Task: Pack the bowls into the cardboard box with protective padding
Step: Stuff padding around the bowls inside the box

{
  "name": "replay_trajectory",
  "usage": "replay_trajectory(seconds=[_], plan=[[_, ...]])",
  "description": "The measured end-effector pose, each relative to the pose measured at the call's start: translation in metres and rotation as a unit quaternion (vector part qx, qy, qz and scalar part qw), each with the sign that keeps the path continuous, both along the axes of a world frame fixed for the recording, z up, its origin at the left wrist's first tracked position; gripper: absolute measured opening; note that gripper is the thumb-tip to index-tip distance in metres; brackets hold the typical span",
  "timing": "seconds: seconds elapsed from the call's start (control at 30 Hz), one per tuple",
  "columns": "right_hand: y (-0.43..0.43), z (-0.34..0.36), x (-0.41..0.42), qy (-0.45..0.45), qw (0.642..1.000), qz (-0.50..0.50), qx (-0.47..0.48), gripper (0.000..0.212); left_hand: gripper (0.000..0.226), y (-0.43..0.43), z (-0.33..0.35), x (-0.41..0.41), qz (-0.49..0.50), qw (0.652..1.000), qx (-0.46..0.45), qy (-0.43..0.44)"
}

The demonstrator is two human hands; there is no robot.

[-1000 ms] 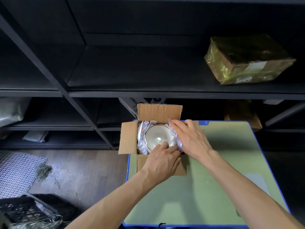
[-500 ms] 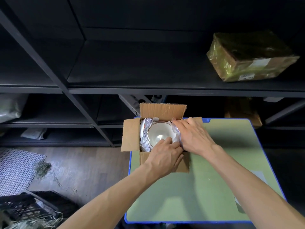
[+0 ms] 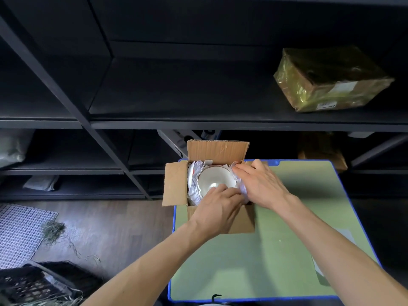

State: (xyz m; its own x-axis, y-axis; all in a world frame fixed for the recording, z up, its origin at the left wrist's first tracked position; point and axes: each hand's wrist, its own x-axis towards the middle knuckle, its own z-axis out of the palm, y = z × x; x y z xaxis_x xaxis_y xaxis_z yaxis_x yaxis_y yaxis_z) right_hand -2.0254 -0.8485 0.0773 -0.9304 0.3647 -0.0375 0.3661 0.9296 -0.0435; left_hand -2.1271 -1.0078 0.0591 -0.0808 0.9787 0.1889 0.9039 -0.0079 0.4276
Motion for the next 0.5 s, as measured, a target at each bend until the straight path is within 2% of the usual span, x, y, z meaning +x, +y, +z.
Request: replay_trajectory(seconds=[0.07, 0.17, 0.33, 0.5], plan=[[0.005, 0.004, 0.001, -0.003, 1.0, 0.011, -0.018, 0.063, 0.025, 0.003, 0.0, -0.01, 0.014, 1.0, 0.009, -0.019], [0.011, 0.006, 0.001, 0.04, 0.999, 0.016, 0.001, 0.059, 0.026, 0.004, 0.006, -0.02, 0.023, 0.999, 0.021, -0.021], [0.008, 0.001, 0.001, 0.075, 0.997, 0.014, 0.024, 0.034, 0.026, -0.001, 0.005, -0.01, 0.009, 0.999, 0.029, -0.022], [0.005, -0.001, 0.004, 0.1, 0.995, 0.008, 0.02, 0.04, 0.029, -0.002, 0.001, -0.004, 0.021, 0.999, 0.023, -0.01]])
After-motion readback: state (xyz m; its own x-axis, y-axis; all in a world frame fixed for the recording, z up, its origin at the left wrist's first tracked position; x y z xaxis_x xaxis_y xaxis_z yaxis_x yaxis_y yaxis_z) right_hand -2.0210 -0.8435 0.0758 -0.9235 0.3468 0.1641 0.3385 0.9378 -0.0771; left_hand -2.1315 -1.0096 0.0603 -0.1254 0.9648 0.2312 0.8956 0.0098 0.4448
